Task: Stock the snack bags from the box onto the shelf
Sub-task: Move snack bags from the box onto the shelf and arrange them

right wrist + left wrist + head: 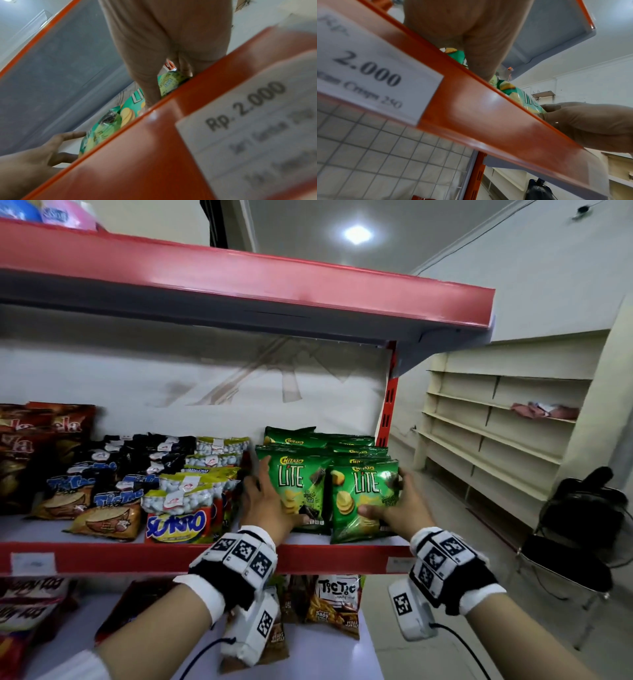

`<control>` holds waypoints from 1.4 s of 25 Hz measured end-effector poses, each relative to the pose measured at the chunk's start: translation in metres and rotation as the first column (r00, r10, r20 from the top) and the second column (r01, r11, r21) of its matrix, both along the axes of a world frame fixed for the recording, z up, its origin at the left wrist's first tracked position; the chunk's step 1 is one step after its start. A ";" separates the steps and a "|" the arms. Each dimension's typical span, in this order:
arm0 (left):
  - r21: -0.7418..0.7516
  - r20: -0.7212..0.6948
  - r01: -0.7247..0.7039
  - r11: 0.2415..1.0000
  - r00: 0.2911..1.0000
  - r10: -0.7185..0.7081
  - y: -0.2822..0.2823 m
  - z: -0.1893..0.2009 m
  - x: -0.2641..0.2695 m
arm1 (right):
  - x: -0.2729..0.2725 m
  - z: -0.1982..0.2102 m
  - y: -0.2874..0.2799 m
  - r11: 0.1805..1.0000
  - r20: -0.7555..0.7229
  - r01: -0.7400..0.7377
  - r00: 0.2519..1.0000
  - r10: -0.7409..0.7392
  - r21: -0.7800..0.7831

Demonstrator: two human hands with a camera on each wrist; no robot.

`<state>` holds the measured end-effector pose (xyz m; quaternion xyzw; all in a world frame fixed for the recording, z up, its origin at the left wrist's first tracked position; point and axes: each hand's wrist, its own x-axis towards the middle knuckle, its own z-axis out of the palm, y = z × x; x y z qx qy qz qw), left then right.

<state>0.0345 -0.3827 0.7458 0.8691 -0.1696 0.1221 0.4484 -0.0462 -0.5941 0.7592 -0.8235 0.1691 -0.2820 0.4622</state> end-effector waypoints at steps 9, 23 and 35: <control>-0.002 0.009 0.059 0.998 0.998 -0.059 0.007 -0.009 0.003 | -0.002 -0.006 -0.007 1.000 -0.198 -0.003 0.980 -0.001 -0.020; -0.154 0.317 0.195 0.969 0.938 -0.139 0.032 0.006 -0.021 | -0.011 0.029 0.023 0.979 0.405 0.187 0.904 -0.139 -0.082; 0.140 0.200 -0.328 0.934 0.934 0.297 0.231 0.015 0.037 | 0.036 0.052 0.241 0.954 0.500 -0.243 0.813 0.299 -0.175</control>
